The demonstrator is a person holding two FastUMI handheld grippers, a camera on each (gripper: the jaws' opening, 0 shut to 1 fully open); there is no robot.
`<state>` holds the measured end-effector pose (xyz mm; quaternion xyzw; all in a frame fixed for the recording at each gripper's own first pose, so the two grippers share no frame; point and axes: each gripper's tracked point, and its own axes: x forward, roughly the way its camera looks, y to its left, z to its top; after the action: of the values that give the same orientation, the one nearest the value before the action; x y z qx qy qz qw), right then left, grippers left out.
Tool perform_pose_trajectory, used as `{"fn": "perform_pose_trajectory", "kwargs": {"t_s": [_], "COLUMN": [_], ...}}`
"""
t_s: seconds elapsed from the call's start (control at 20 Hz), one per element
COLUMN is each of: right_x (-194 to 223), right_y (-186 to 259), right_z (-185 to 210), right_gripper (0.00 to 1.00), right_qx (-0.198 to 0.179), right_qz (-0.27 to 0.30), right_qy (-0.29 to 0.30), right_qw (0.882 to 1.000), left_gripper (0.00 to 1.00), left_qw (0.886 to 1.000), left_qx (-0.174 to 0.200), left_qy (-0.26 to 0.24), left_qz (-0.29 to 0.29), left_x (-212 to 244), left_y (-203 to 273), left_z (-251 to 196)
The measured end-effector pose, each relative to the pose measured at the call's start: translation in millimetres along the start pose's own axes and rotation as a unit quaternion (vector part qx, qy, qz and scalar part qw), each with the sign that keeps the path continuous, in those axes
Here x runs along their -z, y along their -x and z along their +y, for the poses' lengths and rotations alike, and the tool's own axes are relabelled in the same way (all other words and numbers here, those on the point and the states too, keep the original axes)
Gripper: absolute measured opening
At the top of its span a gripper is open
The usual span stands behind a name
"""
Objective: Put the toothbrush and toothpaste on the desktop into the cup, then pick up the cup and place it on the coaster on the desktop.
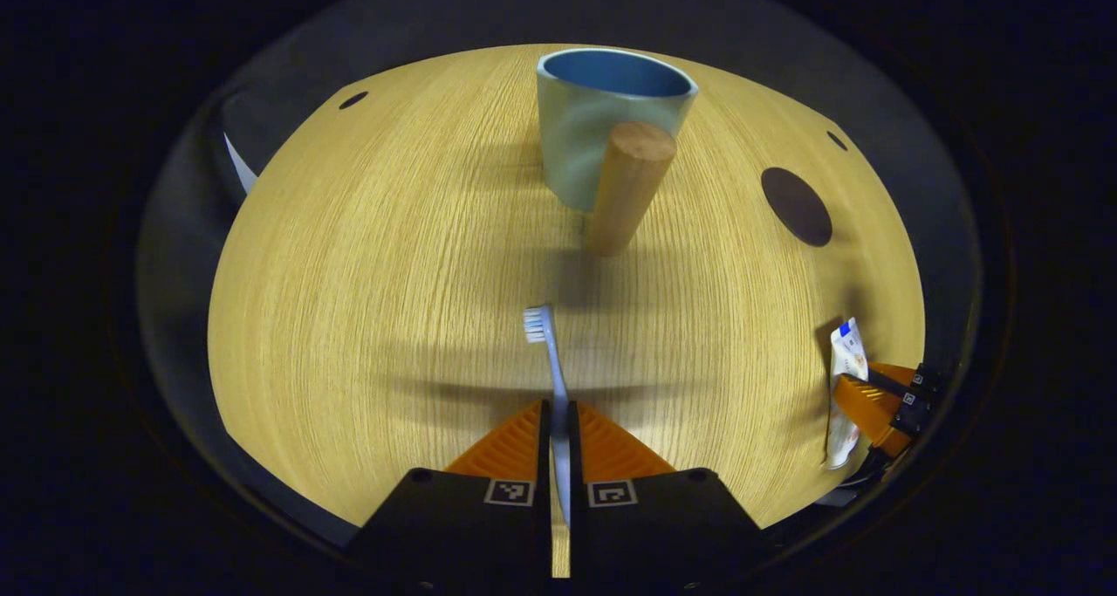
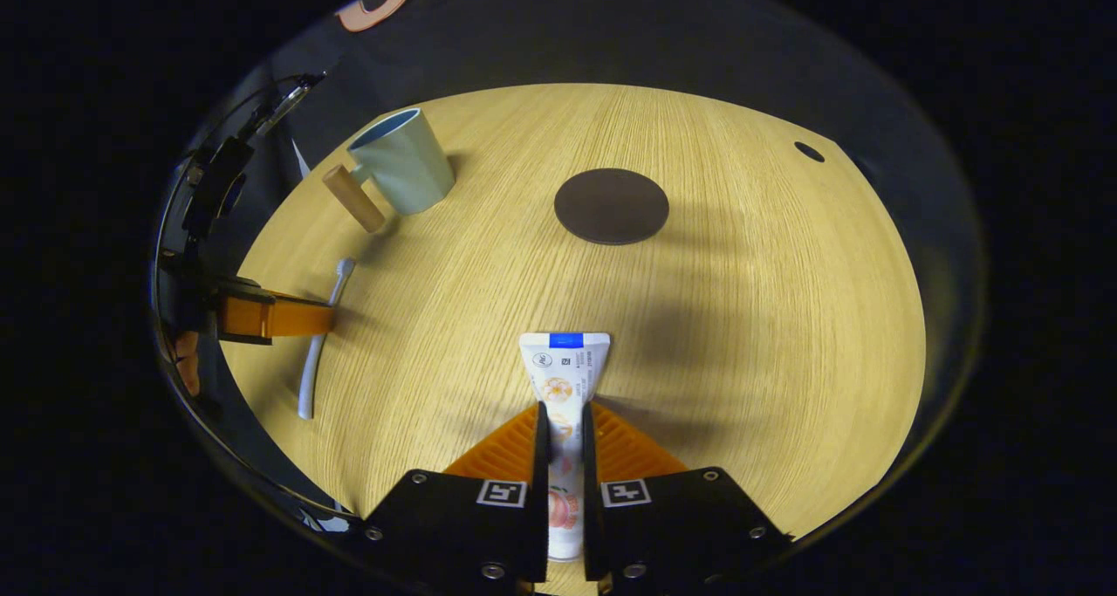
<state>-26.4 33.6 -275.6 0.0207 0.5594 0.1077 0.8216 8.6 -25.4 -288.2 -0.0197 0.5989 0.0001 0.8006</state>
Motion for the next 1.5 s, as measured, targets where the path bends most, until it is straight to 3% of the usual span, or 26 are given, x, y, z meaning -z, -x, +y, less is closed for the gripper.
{"fn": "perform_pose_trajectory", "kwargs": {"t_s": [0.55,0.9,1.5], "right_x": [-4,-12,-40], "right_y": [9,16,41], "right_z": [6,6,10], "right_gripper": [0.16,0.16,0.16], "right_qx": [-0.010,0.001,-0.019], "right_qz": [-0.033,-0.069,-0.147], "right_qy": [0.004,0.040,0.016], "right_qw": [0.999,0.997,0.989], "left_gripper": [0.06,0.06,0.06], "left_qw": [0.999,0.996,0.977], "left_qx": [0.015,0.031,0.046], "left_qy": [-0.003,-0.014,-0.046], "left_qz": [-0.047,-0.087,-0.204], "left_x": [-25,-39,-82], "left_y": [0,6,21], "left_z": [10,11,8]}}
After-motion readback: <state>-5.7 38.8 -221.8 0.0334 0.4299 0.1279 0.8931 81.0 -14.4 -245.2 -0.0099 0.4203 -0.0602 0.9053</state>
